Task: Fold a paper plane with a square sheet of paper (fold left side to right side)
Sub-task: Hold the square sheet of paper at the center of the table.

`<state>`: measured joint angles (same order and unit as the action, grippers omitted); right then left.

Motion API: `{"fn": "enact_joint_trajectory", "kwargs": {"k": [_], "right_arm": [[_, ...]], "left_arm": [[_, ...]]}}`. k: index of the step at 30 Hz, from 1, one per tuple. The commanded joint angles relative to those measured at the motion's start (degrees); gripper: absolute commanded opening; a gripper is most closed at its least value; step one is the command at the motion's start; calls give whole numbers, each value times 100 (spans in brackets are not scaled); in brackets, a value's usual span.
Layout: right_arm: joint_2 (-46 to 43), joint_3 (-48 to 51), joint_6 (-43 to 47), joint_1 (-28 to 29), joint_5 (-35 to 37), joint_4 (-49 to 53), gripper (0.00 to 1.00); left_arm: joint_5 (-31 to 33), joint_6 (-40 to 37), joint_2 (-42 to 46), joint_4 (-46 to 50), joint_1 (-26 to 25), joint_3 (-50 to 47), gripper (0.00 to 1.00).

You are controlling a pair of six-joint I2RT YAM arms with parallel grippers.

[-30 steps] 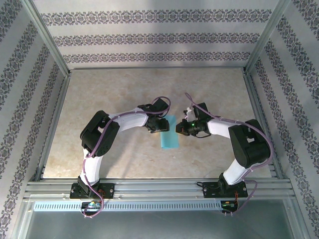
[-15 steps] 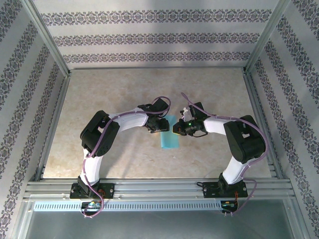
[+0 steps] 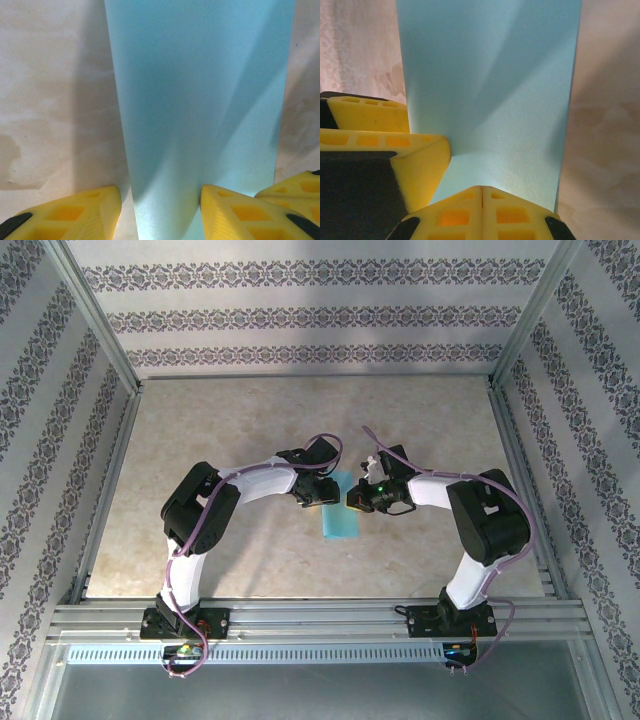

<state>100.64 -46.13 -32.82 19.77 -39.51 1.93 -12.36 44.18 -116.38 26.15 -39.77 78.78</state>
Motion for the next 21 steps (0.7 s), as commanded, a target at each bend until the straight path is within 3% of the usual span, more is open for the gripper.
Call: {"fn": "enact_joint_trajectory", "kwargs": {"k": [1,12,21], "right_arm": [[139,-107,64,81,46,60,0],[358,-72,143,80,292,298,0],[451,-50,195,80,432,417,0]], "left_arm": [[-233,7,-586,-102,-223,-179,49],[-41,-58,-394,-82,-207,-209,50],[220,-228,449,-196,3,-463,55]]}}
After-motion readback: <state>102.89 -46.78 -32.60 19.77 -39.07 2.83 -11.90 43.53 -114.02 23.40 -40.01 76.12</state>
